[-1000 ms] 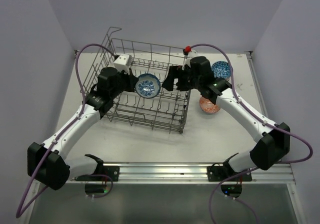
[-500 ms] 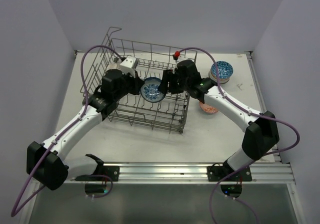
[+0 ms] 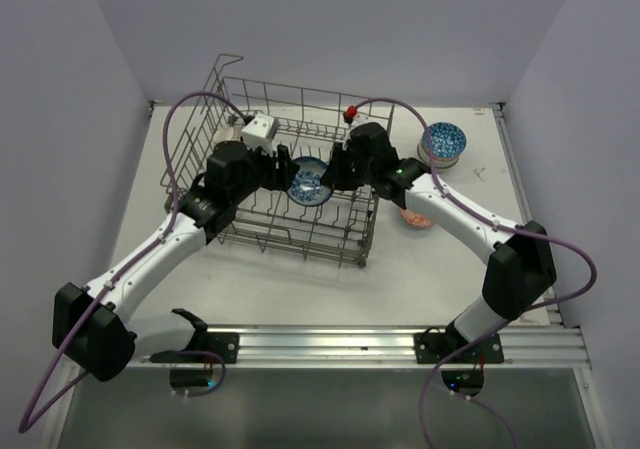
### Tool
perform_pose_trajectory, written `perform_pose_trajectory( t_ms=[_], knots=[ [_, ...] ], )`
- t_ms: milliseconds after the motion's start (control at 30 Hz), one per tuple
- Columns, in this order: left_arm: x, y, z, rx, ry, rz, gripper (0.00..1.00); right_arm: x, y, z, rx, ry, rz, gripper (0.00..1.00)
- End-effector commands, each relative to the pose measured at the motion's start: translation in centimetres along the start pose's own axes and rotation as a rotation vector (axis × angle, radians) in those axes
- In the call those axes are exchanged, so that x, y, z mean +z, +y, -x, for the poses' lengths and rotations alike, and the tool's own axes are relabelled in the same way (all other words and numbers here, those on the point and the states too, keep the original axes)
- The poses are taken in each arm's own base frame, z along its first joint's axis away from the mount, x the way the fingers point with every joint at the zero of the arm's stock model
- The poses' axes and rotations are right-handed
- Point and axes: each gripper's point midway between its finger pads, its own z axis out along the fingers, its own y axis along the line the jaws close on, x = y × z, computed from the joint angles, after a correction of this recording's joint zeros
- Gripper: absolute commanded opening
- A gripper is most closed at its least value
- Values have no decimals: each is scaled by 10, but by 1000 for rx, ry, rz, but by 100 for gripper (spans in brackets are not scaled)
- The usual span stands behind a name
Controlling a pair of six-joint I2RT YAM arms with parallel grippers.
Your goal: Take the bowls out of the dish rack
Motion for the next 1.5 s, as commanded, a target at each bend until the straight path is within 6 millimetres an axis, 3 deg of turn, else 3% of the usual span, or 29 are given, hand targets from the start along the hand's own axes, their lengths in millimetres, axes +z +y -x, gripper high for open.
perform_pose_trajectory(
  t_ms=[0, 33, 167, 200, 267, 300, 367, 400, 467, 500, 567, 633, 800, 1033, 1467],
  knots=[
    [-10, 5, 34, 13, -126, 49, 68, -25, 12, 41, 1, -130, 3, 0],
    [-15, 9, 36, 15, -143, 73, 75, -28, 8, 41, -3, -129, -21, 0],
    [-28, 24, 45, 29, -186, 160, 86, -53, -9, 60, -30, -186, -95, 0],
    [-29, 30, 46, 27, -190, 191, 87, -61, -23, 68, -11, -206, -124, 0],
    [-35, 42, 49, 23, -204, 261, 89, -84, -34, 79, 25, -244, -109, 0],
    [-36, 45, 49, 21, -205, 278, 90, -93, -62, 87, 74, -272, -162, 0],
    [-38, 49, 50, 23, -212, 305, 91, -118, -73, 96, 91, -323, -165, 0],
    [-38, 50, 50, 25, -211, 310, 91, -126, -95, 95, 104, -333, -221, 0],
    [-35, 50, 48, 26, -205, 312, 92, -148, -110, 97, 121, -376, -259, 0],
    [-35, 52, 43, 31, -181, 316, 92, -156, -131, 91, 145, -375, -307, 0],
    [-32, 52, 37, 35, -156, 317, 92, -171, -149, 86, 162, -405, -367, 0],
    [-29, 53, 37, 38, -145, 324, 92, -175, -180, 67, 205, -380, -459, 0],
    [-26, 54, 30, 45, -112, 326, 92, -166, -224, 21, 272, -291, -573, 0],
    [-19, 53, 23, 49, -82, 320, 93, -148, -265, -9, 311, -197, -645, 0],
    [-13, 50, 16, 52, -49, 296, 93, -101, -288, -29, 322, -90, -607, 0]
  ],
)
